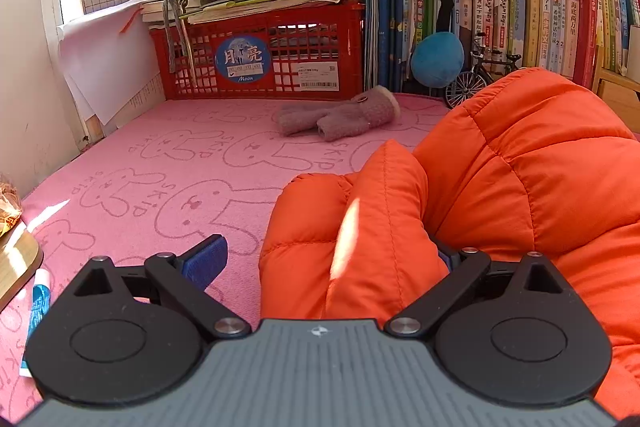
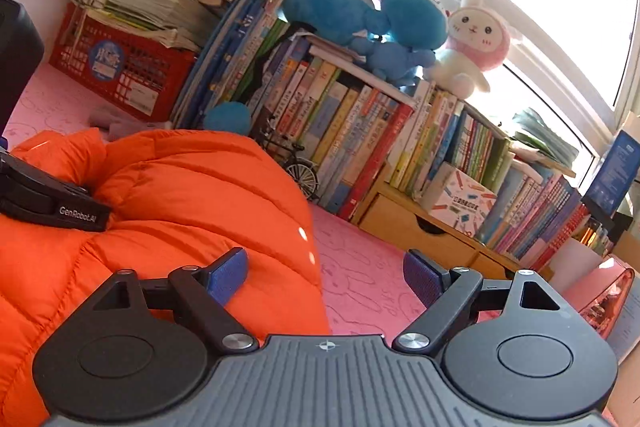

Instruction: Fold clothes

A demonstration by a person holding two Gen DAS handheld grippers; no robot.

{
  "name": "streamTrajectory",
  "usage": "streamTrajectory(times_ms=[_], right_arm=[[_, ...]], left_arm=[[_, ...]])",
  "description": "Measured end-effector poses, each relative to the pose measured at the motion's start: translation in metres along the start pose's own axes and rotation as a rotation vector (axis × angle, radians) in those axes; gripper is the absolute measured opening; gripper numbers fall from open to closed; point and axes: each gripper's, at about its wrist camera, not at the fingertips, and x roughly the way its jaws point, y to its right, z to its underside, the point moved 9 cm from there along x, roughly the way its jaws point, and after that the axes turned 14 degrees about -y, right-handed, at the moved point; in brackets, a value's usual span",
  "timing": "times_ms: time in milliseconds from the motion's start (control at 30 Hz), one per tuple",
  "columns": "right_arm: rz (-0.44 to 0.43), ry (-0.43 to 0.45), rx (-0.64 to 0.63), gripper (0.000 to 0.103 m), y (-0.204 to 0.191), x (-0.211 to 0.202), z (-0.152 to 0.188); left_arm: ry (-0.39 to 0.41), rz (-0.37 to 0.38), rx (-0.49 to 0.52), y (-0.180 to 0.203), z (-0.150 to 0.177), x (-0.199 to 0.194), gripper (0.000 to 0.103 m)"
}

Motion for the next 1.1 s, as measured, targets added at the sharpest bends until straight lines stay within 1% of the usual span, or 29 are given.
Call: streamTrajectory(times_ms=[67, 167, 200, 300, 367, 433, 467, 500, 567, 667, 700, 733, 833, 900, 933, 967, 1033, 1100], right_arm=[[-0.004, 0.023, -0.052, 0.084, -0.003, 0.003, 0.010], [-0.064, -0.022, -0.067, 0.082, 0.017, 0.008, 0.040], [-0.059, -0.033, -0.099, 0.082, 0.022, 0.009, 0.050], [-0.041, -0.097, -0.189, 0.082, 0.036, 0.010, 0.079], [-0.037, -0.104, -0.244, 0.082, 0.044, 0.005, 0.086], [-0.026, -0.158, -0.304, 0.082, 0.050, 0.006, 0.089], [-0.058, -0.191, -0.297, 0.082, 0.056, 0.006, 0.091], [-0.106, -0.206, -0.261, 0.082, 0.063, 0.004, 0.090], [-0.177, -0.194, -0.181, 0.082, 0.078, -0.003, 0.080], [-0.325, -0.129, -0.101, 0.082, 0.089, -0.014, 0.045], [-0.385, -0.102, -0.083, 0.082, 0.089, -0.017, 0.029], [-0.441, -0.078, -0.078, 0.082, 0.085, -0.017, 0.014], [-0.596, -0.013, -0.073, 0.082, 0.069, -0.018, -0.029], [-0.684, 0.013, -0.071, 0.082, 0.053, -0.016, -0.052], [-0.725, 0.015, -0.075, 0.081, 0.044, -0.015, -0.062], [-0.766, 0.011, -0.086, 0.077, 0.034, -0.013, -0.071], [-0.819, 0.009, -0.106, 0.074, 0.016, -0.014, -0.082], [-0.851, 0.003, -0.122, 0.074, 0.005, -0.016, -0.089]], left_arm=[[0.006, -0.009, 0.008, 0.001, 0.000, -0.001, 0.101], [0.013, -0.020, 0.023, 0.003, 0.000, -0.003, 0.102], [0.015, -0.023, 0.028, 0.004, 0.000, -0.003, 0.102], [0.008, 0.019, -0.022, -0.008, 0.001, -0.014, 0.103], [0.003, 0.048, -0.058, -0.016, 0.001, -0.021, 0.103], [-0.003, 0.078, -0.093, -0.024, 0.001, -0.029, 0.102], [-0.005, 0.093, -0.111, -0.029, 0.001, -0.033, 0.102], [-0.008, 0.107, -0.129, -0.033, 0.001, -0.037, 0.101], [-0.013, 0.137, -0.164, -0.041, 0.001, -0.044, 0.101], [-0.021, 0.181, -0.217, -0.053, 0.001, -0.056, 0.100], [-0.028, 0.182, -0.222, -0.055, 0.006, -0.063, 0.100], [-0.035, 0.180, -0.224, -0.056, 0.011, -0.071, 0.100], [-0.105, 0.201, -0.226, -0.050, 0.034, -0.085, 0.100], [-0.151, 0.215, -0.221, -0.044, 0.050, -0.090, 0.099], [-0.163, 0.222, -0.224, -0.044, 0.057, -0.094, 0.099], [-0.173, 0.228, -0.227, -0.043, 0.063, -0.097, 0.099], [-0.191, 0.236, -0.237, -0.044, 0.071, -0.106, 0.099], [-0.179, 0.293, -0.257, -0.049, 0.067, -0.119, 0.097]])
